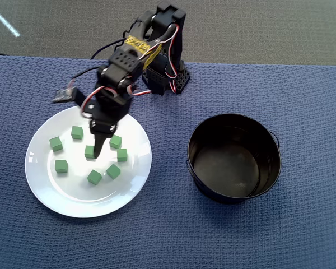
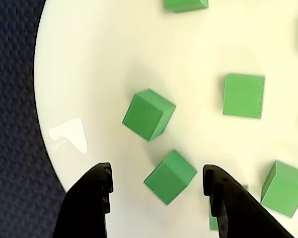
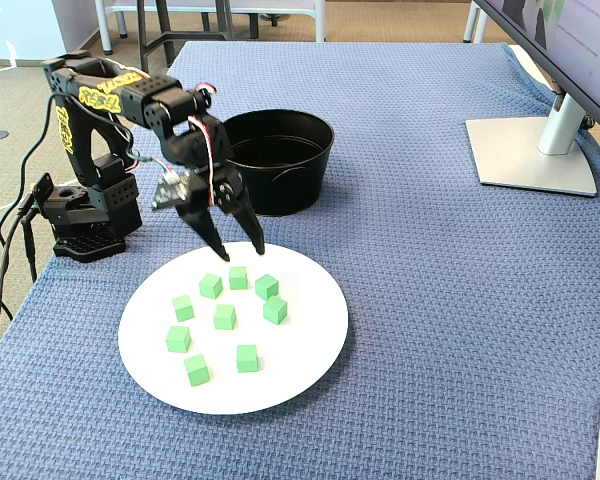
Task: Pick up the green cubes from the white plate and place them in the black recipient
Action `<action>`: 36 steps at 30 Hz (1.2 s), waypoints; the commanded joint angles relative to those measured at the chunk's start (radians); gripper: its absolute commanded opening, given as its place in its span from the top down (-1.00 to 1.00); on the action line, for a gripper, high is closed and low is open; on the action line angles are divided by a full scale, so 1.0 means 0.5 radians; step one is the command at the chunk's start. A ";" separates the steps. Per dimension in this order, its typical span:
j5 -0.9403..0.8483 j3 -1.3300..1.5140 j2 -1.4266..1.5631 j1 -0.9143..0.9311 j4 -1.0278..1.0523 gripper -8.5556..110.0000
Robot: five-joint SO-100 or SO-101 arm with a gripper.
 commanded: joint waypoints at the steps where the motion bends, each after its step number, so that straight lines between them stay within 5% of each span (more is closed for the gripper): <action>1: -0.288 -0.301 -0.156 0.117 0.015 0.57; 7: -0.758 -0.337 -0.331 0.227 0.031 0.56; 36: -0.620 -0.196 -0.693 0.267 -0.086 0.59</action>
